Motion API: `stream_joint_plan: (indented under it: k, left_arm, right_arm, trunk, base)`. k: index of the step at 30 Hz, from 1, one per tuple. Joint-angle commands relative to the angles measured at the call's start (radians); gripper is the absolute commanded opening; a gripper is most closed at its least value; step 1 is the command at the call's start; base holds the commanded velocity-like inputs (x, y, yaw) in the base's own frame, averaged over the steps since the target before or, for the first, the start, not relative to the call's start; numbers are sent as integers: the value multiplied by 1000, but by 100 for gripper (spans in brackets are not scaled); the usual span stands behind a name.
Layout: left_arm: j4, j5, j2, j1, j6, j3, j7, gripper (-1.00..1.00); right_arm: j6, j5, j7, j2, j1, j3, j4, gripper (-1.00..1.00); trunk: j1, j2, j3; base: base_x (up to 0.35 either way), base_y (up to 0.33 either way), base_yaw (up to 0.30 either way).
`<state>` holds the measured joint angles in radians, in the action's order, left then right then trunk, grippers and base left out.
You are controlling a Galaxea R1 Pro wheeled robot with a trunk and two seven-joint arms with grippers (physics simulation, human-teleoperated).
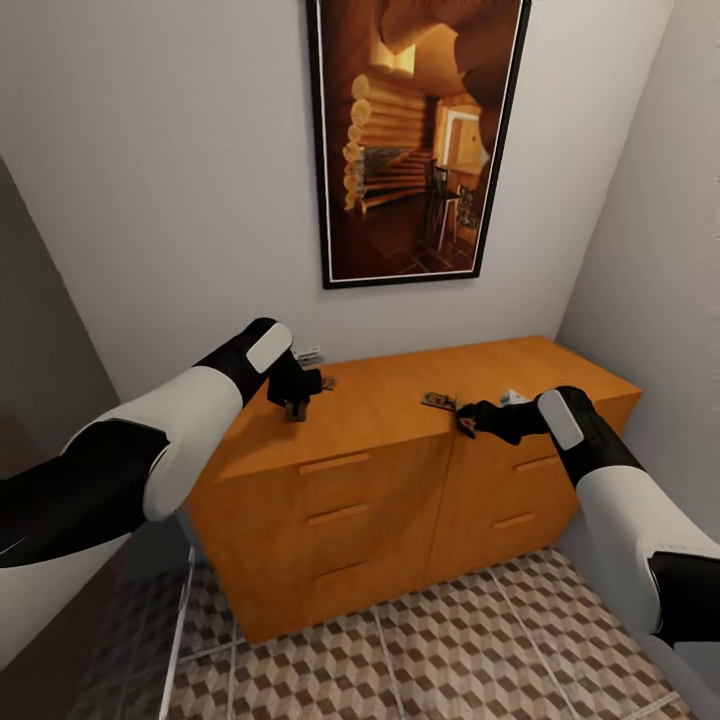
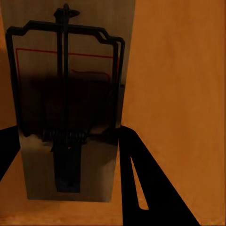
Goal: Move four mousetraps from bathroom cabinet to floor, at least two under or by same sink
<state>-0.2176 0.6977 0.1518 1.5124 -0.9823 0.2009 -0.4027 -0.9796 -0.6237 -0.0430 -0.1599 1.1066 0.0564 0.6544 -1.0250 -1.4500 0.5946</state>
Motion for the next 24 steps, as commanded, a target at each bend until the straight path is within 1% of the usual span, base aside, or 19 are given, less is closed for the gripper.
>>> stream_joint_plan:
  k: [1,3,6,7,24]
  left_arm:
    - [0,-3,0,0,-1,0,2,-100]
    - [0,-3,0,0,-1,0,2,-100]
    - [0,-3,0,0,-1,0,2,-100]
    - [0,-3,0,0,-1,0,2,-100]
    - [1,-3,0,-1,-4,1,2,-100]
  right_arm:
    - [-1,6,-2,0,-1,-1,-3,-100]
    - [-1,-3,-2,0,-1,-1,-3,-100]
    - [-1,-4,-2,0,-1,-2,-3,-100]
    - [-1,68,-2,0,-1,-3,-2,-100]
    - [-1,68,-2,-3,-1,-1,-2,-100]
  trunk:
    - [0,0,0]
    - [0,0,0]
    - [0,0,0]
    - [0,0,0]
    - [0,0,0]
  base:
    - [-305,-4,0]
    - [-317,-2,0]
    - [-327,-5,0]
    - [-330,-44,0]
    - [-331,-95,0]
